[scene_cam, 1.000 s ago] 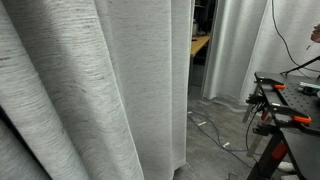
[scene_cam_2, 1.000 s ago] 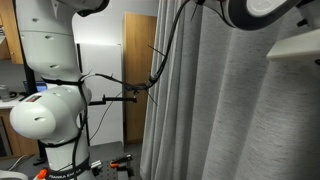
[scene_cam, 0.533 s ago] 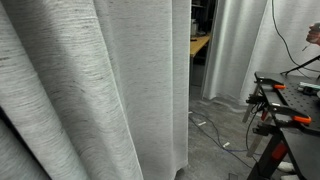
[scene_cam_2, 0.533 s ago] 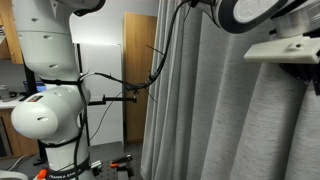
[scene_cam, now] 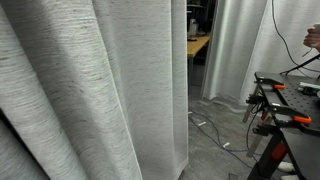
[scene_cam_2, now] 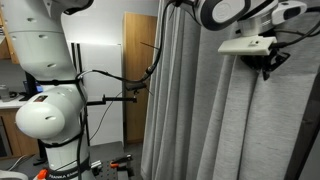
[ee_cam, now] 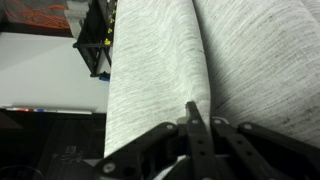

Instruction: Open the grey curtain

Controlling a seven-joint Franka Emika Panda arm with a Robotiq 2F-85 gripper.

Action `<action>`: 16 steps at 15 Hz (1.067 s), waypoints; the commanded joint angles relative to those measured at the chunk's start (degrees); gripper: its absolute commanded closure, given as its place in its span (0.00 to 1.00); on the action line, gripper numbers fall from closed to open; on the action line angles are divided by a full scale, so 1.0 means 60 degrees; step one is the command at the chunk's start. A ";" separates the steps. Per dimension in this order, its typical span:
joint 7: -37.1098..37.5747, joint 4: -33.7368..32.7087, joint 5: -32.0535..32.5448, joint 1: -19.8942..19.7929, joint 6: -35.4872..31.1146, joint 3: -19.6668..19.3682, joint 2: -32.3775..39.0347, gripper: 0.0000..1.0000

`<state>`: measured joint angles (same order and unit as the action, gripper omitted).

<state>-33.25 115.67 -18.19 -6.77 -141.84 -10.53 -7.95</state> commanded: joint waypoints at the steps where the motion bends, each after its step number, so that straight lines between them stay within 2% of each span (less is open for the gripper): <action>1: -0.0444 0.0924 -0.0125 0.0686 0.0434 0.0315 -0.0466 1.00; 6: -0.0215 0.1599 -0.0006 0.1481 0.0216 0.0802 -0.0961 1.00; 16: 0.0096 0.2154 0.0336 0.2751 0.0169 0.1885 -0.1525 1.00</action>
<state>-33.91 122.98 -17.37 6.54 -142.41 -1.18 -16.72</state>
